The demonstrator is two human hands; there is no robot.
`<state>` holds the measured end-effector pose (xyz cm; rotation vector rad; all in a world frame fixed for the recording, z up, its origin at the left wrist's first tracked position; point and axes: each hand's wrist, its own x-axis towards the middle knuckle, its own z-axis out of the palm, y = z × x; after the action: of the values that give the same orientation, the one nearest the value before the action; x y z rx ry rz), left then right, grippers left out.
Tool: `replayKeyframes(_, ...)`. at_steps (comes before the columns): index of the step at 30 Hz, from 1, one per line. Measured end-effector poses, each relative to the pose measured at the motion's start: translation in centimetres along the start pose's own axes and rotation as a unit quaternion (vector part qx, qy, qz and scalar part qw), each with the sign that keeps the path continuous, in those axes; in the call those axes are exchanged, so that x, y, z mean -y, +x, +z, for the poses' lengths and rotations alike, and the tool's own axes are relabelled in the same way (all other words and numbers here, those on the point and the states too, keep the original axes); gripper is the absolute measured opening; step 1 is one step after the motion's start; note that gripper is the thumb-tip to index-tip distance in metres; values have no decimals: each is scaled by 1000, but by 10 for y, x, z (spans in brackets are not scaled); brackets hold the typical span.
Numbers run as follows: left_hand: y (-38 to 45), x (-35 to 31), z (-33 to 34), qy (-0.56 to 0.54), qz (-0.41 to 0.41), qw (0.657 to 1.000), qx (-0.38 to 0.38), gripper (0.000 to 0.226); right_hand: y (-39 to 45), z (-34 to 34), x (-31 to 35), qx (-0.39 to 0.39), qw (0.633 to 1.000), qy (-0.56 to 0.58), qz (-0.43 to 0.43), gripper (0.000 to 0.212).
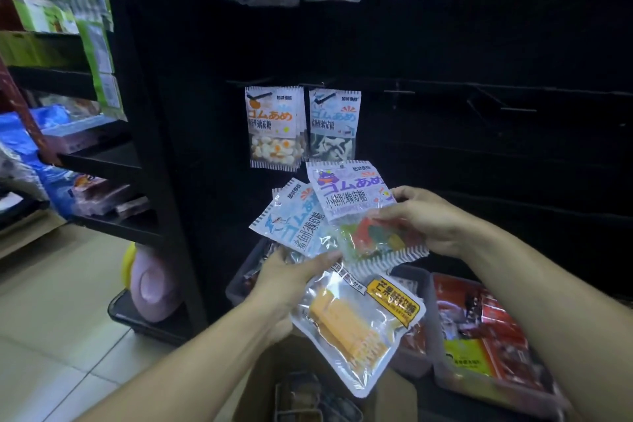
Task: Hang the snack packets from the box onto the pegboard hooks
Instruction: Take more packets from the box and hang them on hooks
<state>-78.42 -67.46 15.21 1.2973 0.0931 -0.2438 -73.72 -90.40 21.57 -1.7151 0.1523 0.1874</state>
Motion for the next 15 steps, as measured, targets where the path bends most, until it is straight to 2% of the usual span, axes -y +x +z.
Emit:
replayKeyframes(3, 7, 12, -7, 14, -2, 1000, -12, 115, 1, -1, -5, 27, 999, -26, -15, 43)
replayKeyframes(6, 12, 19, -12, 21, -13, 999, -25, 112, 0, 1, -10, 59, 996, -62, -29, 45)
replayKeyframes(8, 8, 18, -11, 34, -20, 998, -38, 96, -1, 7, -14, 89, 992, -86, -19, 47)
replayKeyframes(11, 11, 23, -11, 24, -19, 998, -53, 45, 1, 17, -21, 69, 993, -92, -20, 47)
replayKeyframes(15, 13, 26, -12, -15, -88, 993, -74, 21, 4, 28, -22, 14, 994, -109, -29, 45)
